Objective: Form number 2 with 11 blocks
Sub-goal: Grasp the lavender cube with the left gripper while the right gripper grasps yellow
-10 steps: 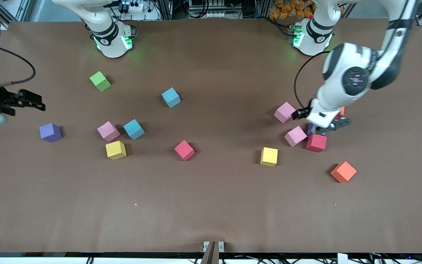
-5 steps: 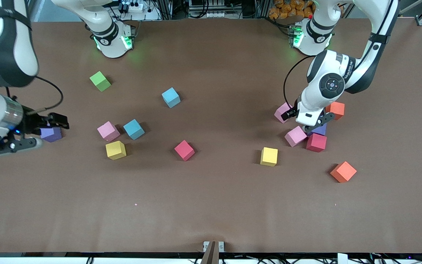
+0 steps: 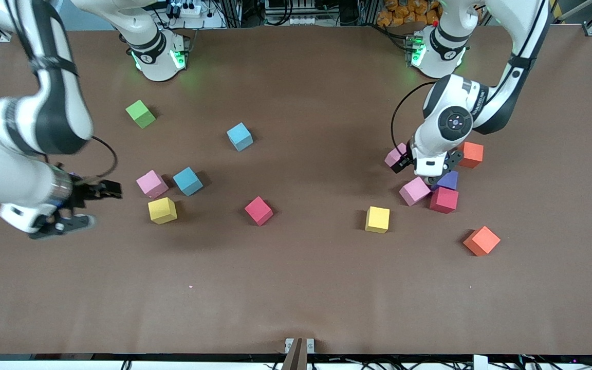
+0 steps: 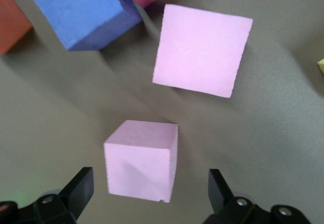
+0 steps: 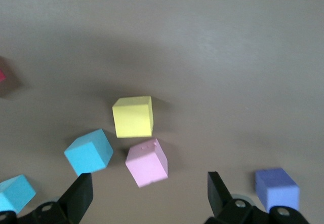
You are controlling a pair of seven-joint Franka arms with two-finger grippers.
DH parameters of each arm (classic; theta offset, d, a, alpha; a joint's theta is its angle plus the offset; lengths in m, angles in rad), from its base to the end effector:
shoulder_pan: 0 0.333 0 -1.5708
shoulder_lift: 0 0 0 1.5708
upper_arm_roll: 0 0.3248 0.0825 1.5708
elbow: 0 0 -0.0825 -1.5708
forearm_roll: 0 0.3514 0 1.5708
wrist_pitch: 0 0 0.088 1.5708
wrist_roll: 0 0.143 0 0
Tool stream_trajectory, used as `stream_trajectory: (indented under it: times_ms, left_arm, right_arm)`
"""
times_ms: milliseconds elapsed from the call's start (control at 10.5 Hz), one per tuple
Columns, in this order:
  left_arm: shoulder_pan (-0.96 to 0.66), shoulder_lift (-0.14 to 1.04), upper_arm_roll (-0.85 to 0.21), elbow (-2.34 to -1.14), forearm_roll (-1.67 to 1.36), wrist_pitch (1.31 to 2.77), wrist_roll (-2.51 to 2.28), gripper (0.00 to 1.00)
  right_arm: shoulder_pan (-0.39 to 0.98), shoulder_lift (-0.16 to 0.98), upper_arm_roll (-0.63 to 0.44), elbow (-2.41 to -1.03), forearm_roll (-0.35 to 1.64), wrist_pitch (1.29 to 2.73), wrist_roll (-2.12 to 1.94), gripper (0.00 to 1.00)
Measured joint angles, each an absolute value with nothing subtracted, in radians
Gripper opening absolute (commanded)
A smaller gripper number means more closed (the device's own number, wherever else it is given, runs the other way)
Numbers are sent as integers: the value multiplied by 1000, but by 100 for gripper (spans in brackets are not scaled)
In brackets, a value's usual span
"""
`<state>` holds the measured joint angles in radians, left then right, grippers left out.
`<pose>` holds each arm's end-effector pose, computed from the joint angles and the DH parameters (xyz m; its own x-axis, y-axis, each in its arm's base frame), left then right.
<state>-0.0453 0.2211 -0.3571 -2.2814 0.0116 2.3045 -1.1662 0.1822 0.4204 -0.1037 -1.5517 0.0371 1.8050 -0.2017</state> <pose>0.4472 -0.1926 0.2482 0.7141 0.6867 -0.1358 0.6723 -0.7269 -0.1402 0.6236 0.0611 0.3800 0.9494 0.2690 -0.1623 0.2686 -0.9629 -0.0249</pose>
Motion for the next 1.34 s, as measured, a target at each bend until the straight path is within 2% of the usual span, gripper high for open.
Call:
stream_trajectory:
  times_ms: [287, 574, 1148, 1243, 1339]
  left_arm:
    - [-48, 247, -357, -2291, 12, 2339, -1183, 100]
    - [-51, 252, -357, -2335, 12, 2399, -1183, 100]
    - [-52, 266, -357, -2363, 12, 2424, -1183, 100]
    - [-53, 274, -357, -2363, 12, 2432, -1182, 96]
    - [-53, 280, -357, -2363, 16, 2433, -1181, 80]
  right_arm:
    - [266, 523, -103, -1558, 37, 1891, -199, 100]
    - [279, 531, -108, -1651, 37, 2013, -199, 100]
    - [276, 536, -113, -1790, 37, 2177, -201, 100]
    - [276, 536, -113, -1810, 37, 2194, -201, 100]
    - [275, 536, -113, -1820, 37, 2200, -201, 100]
